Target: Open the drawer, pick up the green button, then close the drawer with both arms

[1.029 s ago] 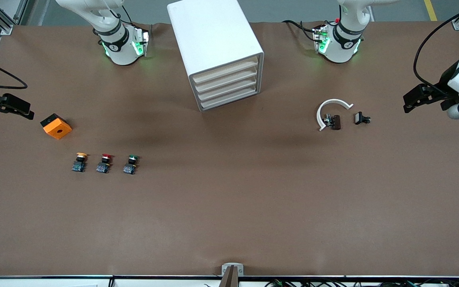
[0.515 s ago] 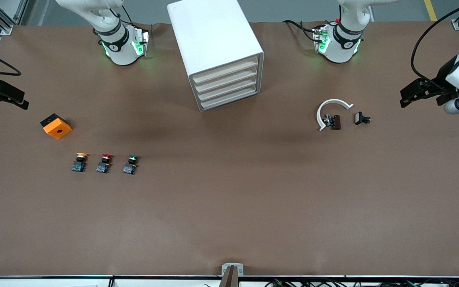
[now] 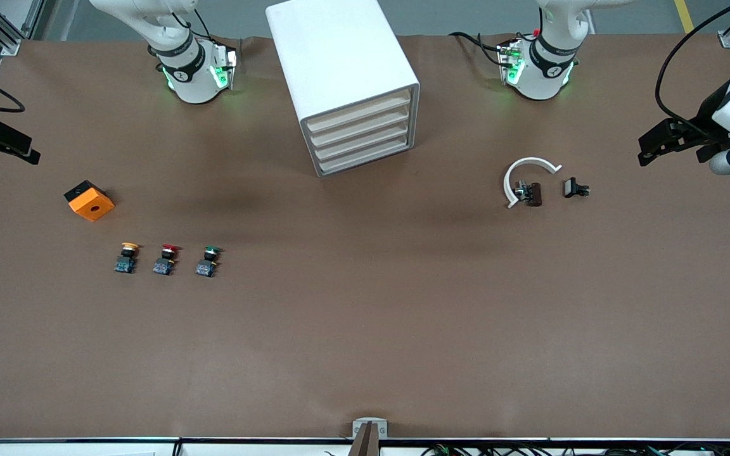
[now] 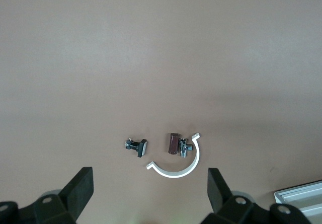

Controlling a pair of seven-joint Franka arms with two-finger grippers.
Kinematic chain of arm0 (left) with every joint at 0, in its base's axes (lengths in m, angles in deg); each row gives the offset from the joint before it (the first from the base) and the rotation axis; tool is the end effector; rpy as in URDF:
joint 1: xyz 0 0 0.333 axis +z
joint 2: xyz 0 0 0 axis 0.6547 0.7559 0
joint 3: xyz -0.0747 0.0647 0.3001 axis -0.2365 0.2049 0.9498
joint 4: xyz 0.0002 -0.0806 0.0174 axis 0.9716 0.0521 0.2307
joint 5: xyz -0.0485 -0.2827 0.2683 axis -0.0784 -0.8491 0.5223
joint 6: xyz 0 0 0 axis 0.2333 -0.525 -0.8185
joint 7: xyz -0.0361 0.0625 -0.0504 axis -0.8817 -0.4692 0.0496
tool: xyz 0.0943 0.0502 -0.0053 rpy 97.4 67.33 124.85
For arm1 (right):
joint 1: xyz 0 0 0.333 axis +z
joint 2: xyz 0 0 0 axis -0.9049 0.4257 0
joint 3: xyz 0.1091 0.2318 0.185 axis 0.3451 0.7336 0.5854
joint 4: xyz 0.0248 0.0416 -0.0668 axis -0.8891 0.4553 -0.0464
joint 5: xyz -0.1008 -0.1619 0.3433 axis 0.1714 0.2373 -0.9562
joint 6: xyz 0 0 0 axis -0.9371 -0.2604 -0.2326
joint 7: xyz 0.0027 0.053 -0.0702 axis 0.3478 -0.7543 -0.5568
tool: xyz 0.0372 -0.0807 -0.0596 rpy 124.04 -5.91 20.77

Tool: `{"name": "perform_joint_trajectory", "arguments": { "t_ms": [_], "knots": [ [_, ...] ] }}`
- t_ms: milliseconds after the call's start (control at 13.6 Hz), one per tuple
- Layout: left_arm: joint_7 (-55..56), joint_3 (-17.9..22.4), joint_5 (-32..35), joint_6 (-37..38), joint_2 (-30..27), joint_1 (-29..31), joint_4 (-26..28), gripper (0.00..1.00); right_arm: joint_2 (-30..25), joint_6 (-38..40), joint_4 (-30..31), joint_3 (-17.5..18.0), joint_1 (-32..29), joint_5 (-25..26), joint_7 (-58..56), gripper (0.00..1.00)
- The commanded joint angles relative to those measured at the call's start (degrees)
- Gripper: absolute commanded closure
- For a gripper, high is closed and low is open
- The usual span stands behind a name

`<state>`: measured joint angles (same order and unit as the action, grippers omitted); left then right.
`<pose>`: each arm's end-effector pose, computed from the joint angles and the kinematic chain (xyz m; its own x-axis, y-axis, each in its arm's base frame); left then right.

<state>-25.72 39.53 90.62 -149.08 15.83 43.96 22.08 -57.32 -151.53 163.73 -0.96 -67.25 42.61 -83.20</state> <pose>0.5370 -0.0454 0.6274 0.9993 0.0340 -0.0164 0.0335 -0.9990 -0.0293 0.5258 -0.0611 0.6254 0.9952 -0.0741 -0.0641 -0.0757 -0.9969 -0.0222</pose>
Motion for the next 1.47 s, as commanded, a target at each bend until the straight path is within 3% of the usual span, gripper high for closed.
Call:
{"name": "perform_joint_trajectory", "arguments": {
  "t_ms": [0,1397],
  "knots": [
    [-1.0,0.2,-0.7,0.6,-0.4,0.0,0.3,0.0,-2.8,-0.8,3.2,0.8,-0.3,-0.8,0.1,0.0],
    [-0.9,0.3,-0.2,0.5,0.8,-0.2,-1.4,0.0,-5.4,-1.9,5.7,0.8,1.2,-0.8,0.1,0.0]
  ]
}}
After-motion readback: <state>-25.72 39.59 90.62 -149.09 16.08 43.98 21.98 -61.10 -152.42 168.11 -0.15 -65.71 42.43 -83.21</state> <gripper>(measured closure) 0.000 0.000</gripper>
